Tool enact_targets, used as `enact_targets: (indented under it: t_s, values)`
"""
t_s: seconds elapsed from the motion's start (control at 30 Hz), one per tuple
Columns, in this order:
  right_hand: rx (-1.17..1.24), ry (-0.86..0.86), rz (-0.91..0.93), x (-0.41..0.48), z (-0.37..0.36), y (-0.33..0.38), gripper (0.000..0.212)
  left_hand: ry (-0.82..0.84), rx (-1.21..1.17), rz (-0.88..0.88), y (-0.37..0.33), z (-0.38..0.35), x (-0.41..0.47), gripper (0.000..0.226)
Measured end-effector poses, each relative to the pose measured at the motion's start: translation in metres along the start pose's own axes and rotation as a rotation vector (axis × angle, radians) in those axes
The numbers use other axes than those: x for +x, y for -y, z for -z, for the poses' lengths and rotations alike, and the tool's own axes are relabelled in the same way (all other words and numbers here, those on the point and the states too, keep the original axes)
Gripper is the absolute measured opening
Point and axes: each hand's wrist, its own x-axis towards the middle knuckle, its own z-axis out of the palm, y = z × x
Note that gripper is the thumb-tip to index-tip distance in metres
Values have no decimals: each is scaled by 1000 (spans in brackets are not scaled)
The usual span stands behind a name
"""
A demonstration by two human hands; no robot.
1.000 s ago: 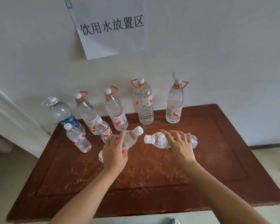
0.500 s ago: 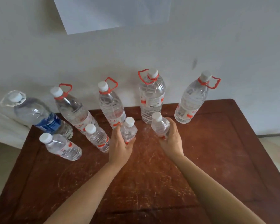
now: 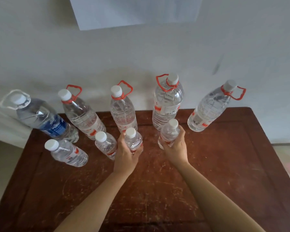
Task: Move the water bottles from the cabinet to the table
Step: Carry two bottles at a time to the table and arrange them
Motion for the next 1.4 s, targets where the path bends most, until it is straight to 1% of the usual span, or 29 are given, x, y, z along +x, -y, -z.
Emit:
enact_targets:
  t_s: [0.1,0.17,0.27,0.33,0.4,0.47,0.53,0.6,0.7,0.73,0.77,0.8,0.83,0.87,0.9,0.93,0.97,1.0,1.03,1.07,1.1,1.13,1.17,1.2,1.23,1.27,1.3,1.33,1.4]
  values:
    - [-108,60,-17,-12,9,-7,92,24,77,-8,-5,7,-8,88]
    - [-180,109,6,-26,17,-14,95,56,119,28,-13,15,-22,87]
    - [-321,115,8,-45,24,-21,89,37,239,79,-19,26,-45,76]
    - [-393,94,103,-59,28,-24,81,-8,325,91,-23,35,-65,65]
    - [-440,84,247,-70,30,-27,75,-52,440,98,-24,42,-85,57]
    - [-466,118,367,-82,26,-32,71,-78,561,163,-22,47,-114,58]
    - [-464,168,430,-92,19,-33,68,-74,632,221,-19,51,-141,60]
    - [-481,246,499,-107,14,-32,67,-108,673,284,-16,55,-167,60]
    - [-480,327,574,-132,14,-30,67,-132,665,388,-27,64,-204,60]
    - [-472,351,606,-143,12,-25,66,-184,668,394,-30,71,-219,60]
    - [-462,346,650,-152,7,-17,66,-173,650,428,-35,85,-228,60]
    - [-446,364,671,-159,2,-8,65,-245,679,402,-36,97,-234,60]
    - [-440,361,722,-168,-1,4,65,-251,666,433,-36,111,-240,60]
    - [-395,382,851,-219,-25,34,65,-373,713,451,-28,159,-288,59]
    - [-404,367,888,-223,-28,42,64,-363,717,472,-29,169,-289,59]
    - [-381,371,919,-241,-41,55,63,-432,751,467,-24,190,-305,59]
    - [-389,351,952,-244,-46,63,63,-417,743,479,-26,198,-307,58]
    - [-380,343,970,-257,-58,73,62,-470,754,473,-26,215,-323,56]
    - [-394,343,974,-256,-60,76,61,-482,772,459,-26,216,-326,55]
    - [-382,367,1003,-283,-76,88,60,-509,788,469,-21,238,-357,54]
    - [-363,416,1073,-328,-98,105,59,-559,822,523,-12,268,-403,54]
    - [-375,451,1104,-362,-113,115,59,-599,846,537,-3,288,-436,54]
    - [-335,462,1168,-413,-137,132,59,-622,885,586,8,322,-484,55]
    - [-322,523,1192,-449,-155,141,58,-658,919,600,12,345,-521,55]
    - [-287,515,1234,-485,-170,151,59,-661,928,654,18,363,-554,55]
    - [-248,587,1306,-553,-196,166,59,-744,962,718,23,396,-617,54]
    - [-237,574,1328,-566,-206,168,60,-755,936,734,21,407,-627,54]
    - [-218,634,1371,-619,-222,179,61,-828,958,765,24,432,-675,53]
    - [-174,720,1474,-701,-246,192,64,-898,963,873,22,467,-750,53]
